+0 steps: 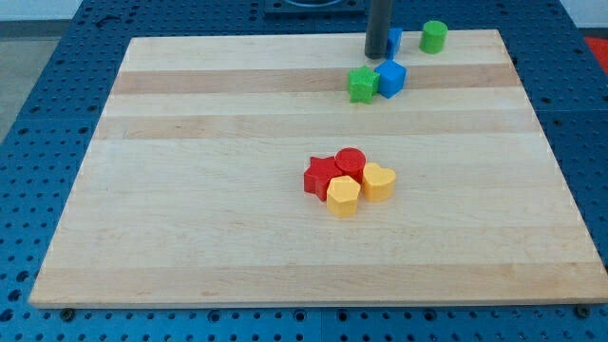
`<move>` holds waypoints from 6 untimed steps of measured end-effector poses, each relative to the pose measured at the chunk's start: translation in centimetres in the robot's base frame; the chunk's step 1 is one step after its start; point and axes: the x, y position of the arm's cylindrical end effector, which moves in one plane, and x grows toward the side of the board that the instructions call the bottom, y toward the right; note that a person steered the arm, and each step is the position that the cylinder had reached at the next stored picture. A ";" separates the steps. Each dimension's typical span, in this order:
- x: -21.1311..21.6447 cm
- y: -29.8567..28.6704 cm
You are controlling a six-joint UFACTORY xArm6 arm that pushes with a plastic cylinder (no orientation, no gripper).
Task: Push blue triangle to the green circle
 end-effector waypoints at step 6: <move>-2.5 3.1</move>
